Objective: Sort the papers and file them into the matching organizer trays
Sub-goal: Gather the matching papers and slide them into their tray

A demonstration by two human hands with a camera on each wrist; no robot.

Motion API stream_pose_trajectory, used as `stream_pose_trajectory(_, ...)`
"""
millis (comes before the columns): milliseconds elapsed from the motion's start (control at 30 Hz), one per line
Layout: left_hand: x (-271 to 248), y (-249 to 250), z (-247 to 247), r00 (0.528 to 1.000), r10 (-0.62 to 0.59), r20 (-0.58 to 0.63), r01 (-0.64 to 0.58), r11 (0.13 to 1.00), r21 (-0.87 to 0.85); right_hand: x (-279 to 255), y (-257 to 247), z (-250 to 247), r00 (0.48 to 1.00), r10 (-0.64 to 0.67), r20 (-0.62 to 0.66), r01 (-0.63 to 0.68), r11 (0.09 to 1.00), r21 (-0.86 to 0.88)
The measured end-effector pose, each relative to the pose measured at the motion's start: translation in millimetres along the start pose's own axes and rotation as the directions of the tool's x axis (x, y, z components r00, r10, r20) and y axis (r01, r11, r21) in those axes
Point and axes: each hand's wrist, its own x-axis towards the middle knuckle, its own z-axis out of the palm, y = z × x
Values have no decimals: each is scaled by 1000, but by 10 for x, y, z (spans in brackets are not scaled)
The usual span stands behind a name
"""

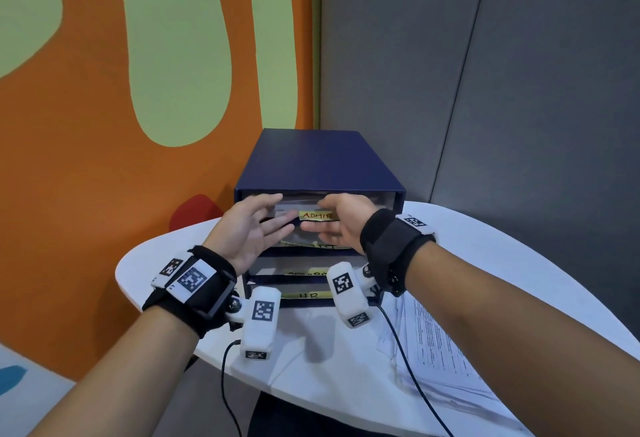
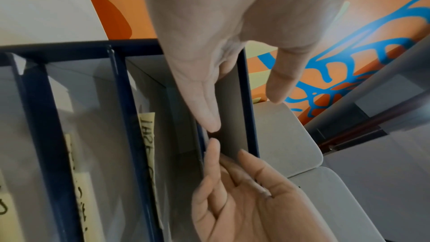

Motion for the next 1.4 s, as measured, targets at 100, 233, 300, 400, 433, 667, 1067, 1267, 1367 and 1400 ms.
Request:
stream_pose_trajectory(100, -6, -17, -14, 1000, 10, 27, -10, 1000, 11, -9, -12, -13, 999, -23, 24, 24, 1000, -18)
stream_pose_trajectory(233, -13, -39, 27, 998, 48, 38, -49, 998, 26, -83, -11, -90, 996, -73, 42, 74, 997, -24)
stream_pose_trajectory(300, -29, -73, 85, 995, 90, 44, -92, 995, 45, -144, -11, -163, 994, -105, 40, 107, 993, -56)
stream_pose_trajectory(400, -75, -199, 211, 982, 188, -18, -186, 979, 78, -298, -3, -349, 988, -141, 56, 148, 979, -139)
stream_pose_trajectory(433, -82, -250, 260, 973, 222, -59, -216, 972, 90, -347, -3, -434, 988, -146, 48, 152, 974, -165)
stream_pose_trajectory(667, -252, -695, 652, 957, 247, -151, -196, 938, 287, -615, 124, -1240, 975, -170, -145, 129, 958, -257)
stream_pose_trajectory(1067, -111, -2039, 1178, 933, -335, -132, 296, 507, 810, -730, 1097, -2508, 684, 87, -724, -417, 861, -291)
stream_pose_trajectory(1267, -41, -2236, 1323, 930, -314, -192, 309, 385, 870, -759, 1426, -2716, 714, 175, -678, -604, 644, -470)
stream_pose_trajectory(1367, -52, -2223, 1265, 916, -359, -179, 309, 346, 886, -761, 1471, -2756, 749, 195, -633, -623, 532, -573)
stream_pose_trajectory(1400, -55, -2241, 1217, 903, -394, -173, 312, 323, 893, -733, 1479, -2778, 760, 212, -614, -623, 507, -596)
